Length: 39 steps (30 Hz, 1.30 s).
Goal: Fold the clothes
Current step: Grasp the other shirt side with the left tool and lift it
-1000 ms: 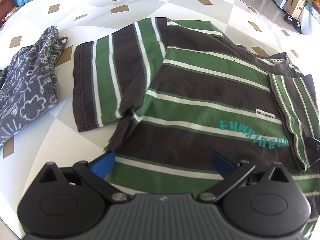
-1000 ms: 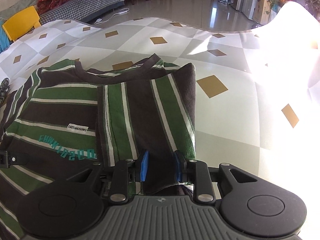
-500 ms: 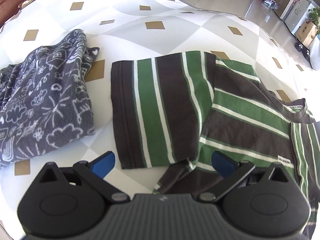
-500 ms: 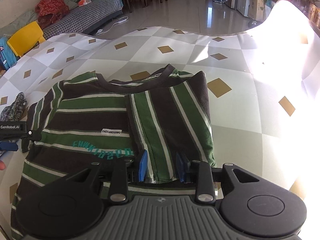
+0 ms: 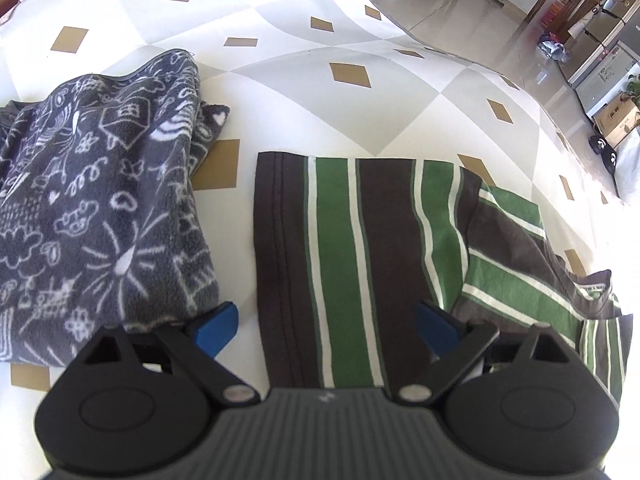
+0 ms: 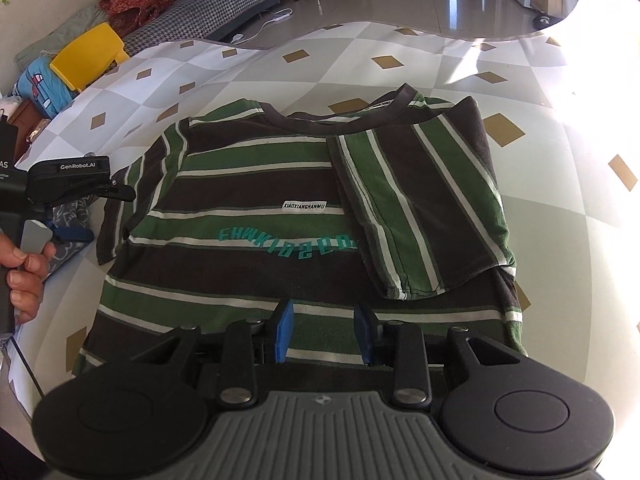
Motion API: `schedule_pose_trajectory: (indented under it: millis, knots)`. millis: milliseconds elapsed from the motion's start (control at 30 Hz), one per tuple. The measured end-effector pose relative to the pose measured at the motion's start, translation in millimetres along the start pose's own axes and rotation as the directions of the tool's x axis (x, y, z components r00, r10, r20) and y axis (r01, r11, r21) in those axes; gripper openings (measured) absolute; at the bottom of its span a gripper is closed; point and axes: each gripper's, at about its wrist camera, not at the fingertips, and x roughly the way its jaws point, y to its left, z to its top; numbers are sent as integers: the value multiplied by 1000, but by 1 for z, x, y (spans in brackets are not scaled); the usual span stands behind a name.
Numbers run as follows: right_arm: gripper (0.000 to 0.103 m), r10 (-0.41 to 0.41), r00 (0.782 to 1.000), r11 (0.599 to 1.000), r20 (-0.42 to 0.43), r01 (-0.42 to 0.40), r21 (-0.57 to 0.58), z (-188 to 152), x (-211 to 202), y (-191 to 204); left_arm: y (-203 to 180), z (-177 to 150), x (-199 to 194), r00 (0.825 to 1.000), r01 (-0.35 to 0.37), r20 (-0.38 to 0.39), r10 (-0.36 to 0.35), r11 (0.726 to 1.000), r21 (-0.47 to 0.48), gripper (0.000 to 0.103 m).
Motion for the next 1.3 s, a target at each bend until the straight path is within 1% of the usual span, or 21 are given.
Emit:
schedule_pose_trajectory:
  millis: [167, 267, 333, 367, 400, 433, 467, 533, 633, 733, 900, 1067, 1133, 1200, 1300]
  knots:
    - [32, 19, 1000, 1000, -1, -19, -2, 1, -1, 3, 1, 4, 2, 1000, 19, 13, -19, 1000, 5, 88]
    - [32, 20, 1000, 1000, -3, -20, 2, 1, -2, 1, 0, 4, 2, 999, 20, 34, -21, 1000, 13, 78]
    - [32, 21, 1000, 1000, -7, -21, 10, 1, -2, -1, -2, 4, 2, 999, 16, 49, -17, 1000, 21, 67]
    - [32, 21, 1000, 1000, -8, -21, 13, 1, -2, -2, -2, 5, 2, 998, 18, 55, -19, 1000, 20, 64]
    - [32, 22, 1000, 1000, -8, -22, 14, 2, -2, -2, -2, 5, 2, 998, 24, 59, -25, 1000, 13, 57]
    - [32, 22, 1000, 1000, -7, -22, 15, 2, -2, -2, -1, 6, 3, 997, 41, 60, -41, 999, -5, 47]
    - [33, 22, 1000, 1000, -7, -22, 16, 2, -2, -2, 1, 7, 3, 997, 59, 59, -57, 998, -28, 43]
    - [32, 23, 1000, 1000, -7, -23, 18, 2, -2, -3, 3, 7, 4, 996, 72, 57, -69, 996, -59, 28]
    - [32, 23, 1000, 1000, -6, -23, 21, 3, -2, -3, 2, 6, 4, 996, 57, 66, -53, 996, -67, 18]
    - [32, 24, 1000, 999, -6, -24, 23, 4, -2, -4, 6, 6, 2, 995, 66, 77, -58, 993, -102, 11]
    - [32, 24, 1000, 1000, -1, -24, 21, 4, -3, -3, 9, 7, -3, 993, 61, 104, -48, 990, -129, 7]
    - [32, 19, 1000, 1000, 3, -19, 25, 4, -5, -4, 7, 8, -10, 990, 64, 131, -45, 987, -145, 6]
    - [32, 16, 1000, 999, 5, -16, 30, 4, -5, -5, 2, 8, -16, 987, 84, 150, -64, 987, -138, 6]
    - [32, 15, 1000, 999, 7, -15, 32, 4, -6, -6, -7, 9, -24, 981, 117, 171, -97, 987, -114, 6]
    - [32, 14, 1000, 999, 8, -14, 34, 4, -6, -6, -34, 5, -36, 967, 188, 180, -178, 981, -40, 6]
